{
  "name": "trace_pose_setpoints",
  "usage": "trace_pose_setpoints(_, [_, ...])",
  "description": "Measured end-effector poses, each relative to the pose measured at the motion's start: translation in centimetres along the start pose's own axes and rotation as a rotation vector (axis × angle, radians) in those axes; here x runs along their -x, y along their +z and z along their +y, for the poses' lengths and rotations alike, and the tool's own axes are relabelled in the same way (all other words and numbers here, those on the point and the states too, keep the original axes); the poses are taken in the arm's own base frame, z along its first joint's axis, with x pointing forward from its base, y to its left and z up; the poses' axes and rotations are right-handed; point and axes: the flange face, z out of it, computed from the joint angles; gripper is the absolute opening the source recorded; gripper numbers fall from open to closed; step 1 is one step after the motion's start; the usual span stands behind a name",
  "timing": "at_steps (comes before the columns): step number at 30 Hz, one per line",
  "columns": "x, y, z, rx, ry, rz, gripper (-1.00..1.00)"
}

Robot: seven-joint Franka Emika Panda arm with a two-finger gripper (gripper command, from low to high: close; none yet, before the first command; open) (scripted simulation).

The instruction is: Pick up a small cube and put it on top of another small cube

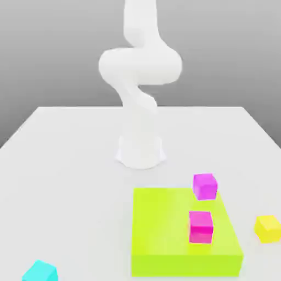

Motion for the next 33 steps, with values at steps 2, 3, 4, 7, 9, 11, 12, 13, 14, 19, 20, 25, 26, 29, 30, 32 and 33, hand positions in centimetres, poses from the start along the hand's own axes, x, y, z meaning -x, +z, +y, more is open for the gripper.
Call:
trace_pose_setpoints(2, [-1.0,3.6,0.6,0.037,0.022,-0.036,0.00])
trace_pose_setpoints(3, [-1.4,5.4,1.0,0.055,0.032,-0.053,0.00])
trace_pose_setpoints(4, [-1.8,7.1,1.4,0.073,0.043,-0.069,0.00])
trace_pose_setpoints(7, [-2.7,12.2,3.1,0.129,0.076,-0.116,0.00])
trace_pose_setpoints(9, [-3.1,15.6,4.4,0.166,0.098,-0.146,0.00])
trace_pose_setpoints(11, [-3.4,18.9,6.0,0.205,0.121,-0.174,0.00])
trace_pose_setpoints(12, [-3.5,20.5,6.8,0.224,0.132,-0.188,0.00])
trace_pose_setpoints(13, [-3.5,22.1,7.7,0.244,0.144,-0.202,0.00])
trace_pose_setpoints(14, [-3.5,23.7,8.7,0.264,0.155,-0.215,0.00])
trace_pose_setpoints(19, [-3.2,31.2,14.5,0.369,0.219,-0.275,0.00])
trace_pose_setpoints(20, [-3.0,32.5,15.8,0.391,0.232,-0.286,0.00])
trace_pose_setpoints(25, [-1.0,39.1,22.0,0.498,0.278,-0.344,0.00])
trace_pose_setpoints(26, [-0.5,40.2,23.4,0.520,0.288,-0.355,0.00])
trace_pose_setpoints(29, [1.1,43.4,27.9,0.589,0.317,-0.385,0.00])
trace_pose_setpoints(30, [1.7,44.4,29.2,0.607,0.324,-0.392,0.00])
trace_pose_setpoints(32, [2.9,46.6,31.1,0.620,0.328,-0.398,0.00])
trace_pose_setpoints(33, [3.6,47.7,31.9,0.623,0.329,-0.399,0.00])
